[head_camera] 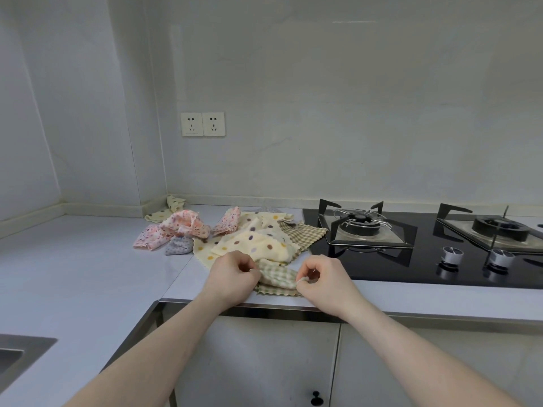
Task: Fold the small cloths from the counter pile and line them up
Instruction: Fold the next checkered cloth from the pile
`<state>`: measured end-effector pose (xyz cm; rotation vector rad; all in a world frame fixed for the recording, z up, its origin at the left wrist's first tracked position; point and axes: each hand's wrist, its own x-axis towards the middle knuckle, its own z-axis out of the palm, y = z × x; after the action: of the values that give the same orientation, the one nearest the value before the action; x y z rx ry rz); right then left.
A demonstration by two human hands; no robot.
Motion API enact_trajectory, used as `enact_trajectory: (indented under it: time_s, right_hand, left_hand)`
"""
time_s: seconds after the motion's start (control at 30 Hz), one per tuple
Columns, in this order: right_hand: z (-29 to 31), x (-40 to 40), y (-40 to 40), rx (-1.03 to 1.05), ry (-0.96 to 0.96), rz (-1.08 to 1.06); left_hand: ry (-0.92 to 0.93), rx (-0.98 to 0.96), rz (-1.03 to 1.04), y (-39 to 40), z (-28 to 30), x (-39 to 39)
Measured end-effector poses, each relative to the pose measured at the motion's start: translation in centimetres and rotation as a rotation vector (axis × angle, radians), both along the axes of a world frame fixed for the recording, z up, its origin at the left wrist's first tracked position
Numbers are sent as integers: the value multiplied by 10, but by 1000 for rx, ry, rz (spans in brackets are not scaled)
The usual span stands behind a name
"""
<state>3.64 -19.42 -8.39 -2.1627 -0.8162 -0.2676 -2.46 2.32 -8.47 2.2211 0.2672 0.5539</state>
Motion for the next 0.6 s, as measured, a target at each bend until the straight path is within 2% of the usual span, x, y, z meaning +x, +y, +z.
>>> enact_trajectory:
  time_s: [0.1, 0.27, 0.4, 0.6]
  right_hand:
    - [-1, 4, 0, -55, -10, 6]
    - [-5, 9, 1, -98, -24, 17]
    - [-6, 8, 0, -74, -15, -27]
    - [-5, 5, 1, -84, 5, -33]
  left_hand:
    - [6, 72, -1, -2, 0, 0]
    - [8, 32, 21, 0, 0, 3]
    - [-17, 141, 42, -2, -6, 4]
    - [-11, 195, -64, -1, -7, 5]
